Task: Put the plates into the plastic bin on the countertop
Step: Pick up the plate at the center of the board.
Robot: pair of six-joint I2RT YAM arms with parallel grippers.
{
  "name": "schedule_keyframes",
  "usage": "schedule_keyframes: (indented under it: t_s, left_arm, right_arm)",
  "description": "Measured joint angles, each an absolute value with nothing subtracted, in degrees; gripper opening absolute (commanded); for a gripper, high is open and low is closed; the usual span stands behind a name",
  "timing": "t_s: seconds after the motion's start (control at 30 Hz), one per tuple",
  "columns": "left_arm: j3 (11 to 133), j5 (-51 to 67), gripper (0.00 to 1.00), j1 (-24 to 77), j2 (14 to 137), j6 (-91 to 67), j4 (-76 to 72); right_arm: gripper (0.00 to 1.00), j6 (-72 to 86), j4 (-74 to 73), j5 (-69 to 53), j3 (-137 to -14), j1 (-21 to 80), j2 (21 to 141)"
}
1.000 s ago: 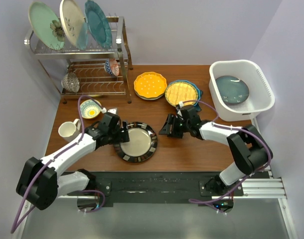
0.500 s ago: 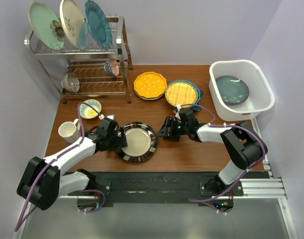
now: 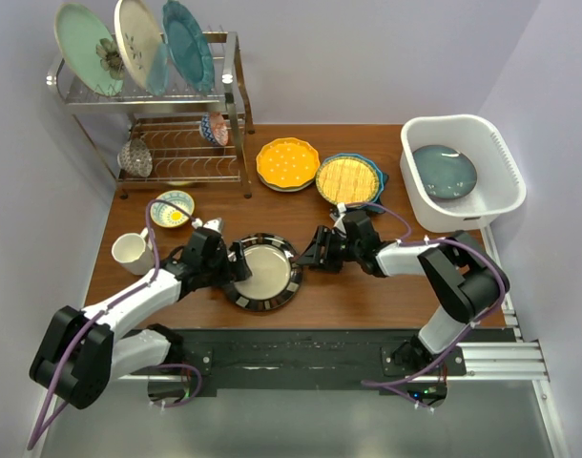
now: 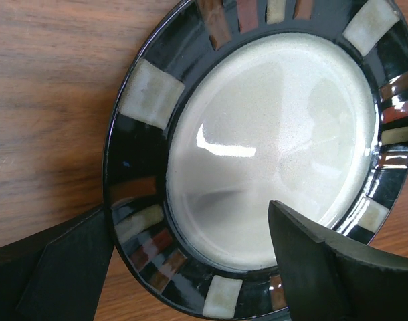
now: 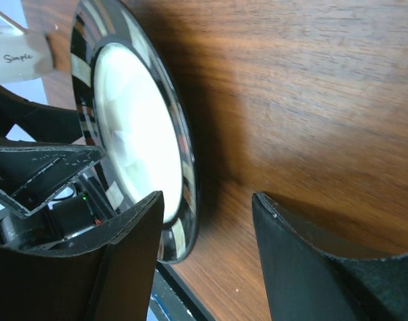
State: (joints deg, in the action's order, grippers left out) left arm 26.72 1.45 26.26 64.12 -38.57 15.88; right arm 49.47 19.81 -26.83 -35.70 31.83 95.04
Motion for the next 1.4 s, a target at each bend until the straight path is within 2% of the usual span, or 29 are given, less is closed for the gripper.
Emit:
schedule_keyframes:
  t_s: [0.33,0.5,0.53,0.6,0.63,0.73,0.8,1.1,1.4]
  left_arm:
    - [25.89,3.33,0.96,26.26,64.55,-38.44,12.23]
    - [25.87,4.01,0.96,26.17,65.14,-38.44,11.03]
    - [25.85,4.05,0.96,26.11,65.17,-38.41,10.90]
    - [25.78,4.03,0.96,25.98,65.25,-38.39,10.72]
    - [25.71,3.97,0.96,25.87,65.32,-38.37,10.39]
    - [25.67,3.57,0.96,25.76,65.45,-38.35,10.00]
    - [25.65,3.53,0.96,25.71,65.49,-38.35,9.89]
    - [25.65,2.48,0.96,25.50,65.45,-37.93,9.91]
    - [26.02,2.76,0.96,25.63,65.01,-37.87,11.31]
  right_arm:
    - [0.52,52.34,30.35,-30.11,-35.62,33.41,100.66]
    - [0.44,53.12,32.58,-30.79,-35.62,34.79,102.06]
    - [0.35,53.19,32.60,-30.79,-35.62,34.76,102.17]
    - [0.26,53.39,32.71,-30.57,-35.51,34.72,102.52]
    - [0.18,53.54,32.91,-30.50,-35.27,34.72,102.76]
    - [0.05,54.26,33.08,-30.33,-34.59,34.50,103.24]
    - [0.01,55.22,33.52,-30.76,-34.17,34.37,103.28]
    - [0.00,55.92,35.35,-32.29,-33.65,34.17,101.89]
    - [0.00,52.45,26.98,-29.12,-33.61,35.55,93.89]
